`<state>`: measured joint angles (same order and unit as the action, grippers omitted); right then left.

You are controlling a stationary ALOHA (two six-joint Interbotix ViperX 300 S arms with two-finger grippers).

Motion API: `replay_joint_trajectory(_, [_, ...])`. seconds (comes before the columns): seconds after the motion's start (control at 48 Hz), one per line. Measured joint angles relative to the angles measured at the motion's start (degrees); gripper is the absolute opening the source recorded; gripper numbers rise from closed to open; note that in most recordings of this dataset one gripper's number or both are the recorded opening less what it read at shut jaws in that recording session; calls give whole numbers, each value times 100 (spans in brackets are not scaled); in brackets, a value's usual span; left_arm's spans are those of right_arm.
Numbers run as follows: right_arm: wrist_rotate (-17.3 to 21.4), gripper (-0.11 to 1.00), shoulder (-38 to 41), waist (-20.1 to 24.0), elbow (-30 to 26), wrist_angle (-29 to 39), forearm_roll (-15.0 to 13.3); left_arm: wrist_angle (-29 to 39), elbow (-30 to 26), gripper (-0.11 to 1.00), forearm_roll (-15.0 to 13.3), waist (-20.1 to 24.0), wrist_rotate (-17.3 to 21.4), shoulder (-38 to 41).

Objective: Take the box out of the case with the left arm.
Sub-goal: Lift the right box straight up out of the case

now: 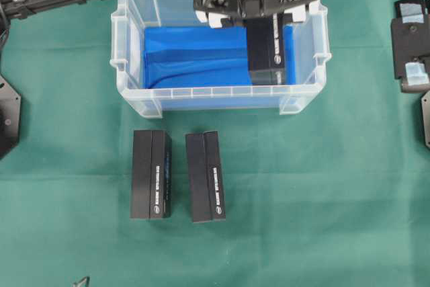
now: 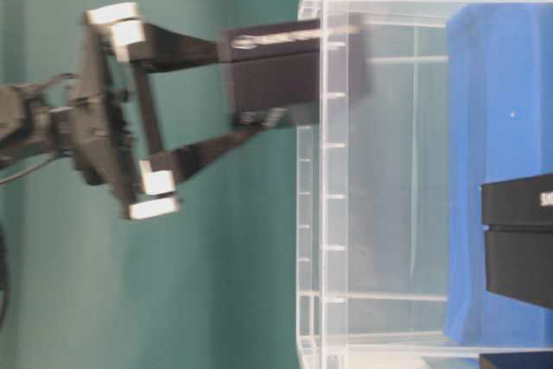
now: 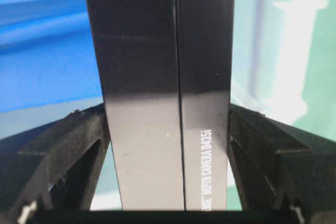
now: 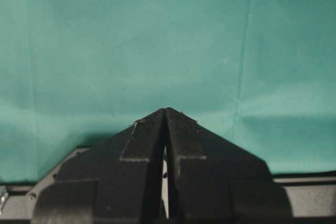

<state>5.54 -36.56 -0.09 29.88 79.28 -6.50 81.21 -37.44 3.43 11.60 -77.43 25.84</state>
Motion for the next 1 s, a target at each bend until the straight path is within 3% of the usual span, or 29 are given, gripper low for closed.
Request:
replay_joint_trajectory(0.396, [0,0,0,-9,0,9,0,949,-1371,65,9,-35,44,0])
replay_joint_trajectory(1.0, [0,0,0,0,0,9,0,1020,-1459,65,62,-35,44,0])
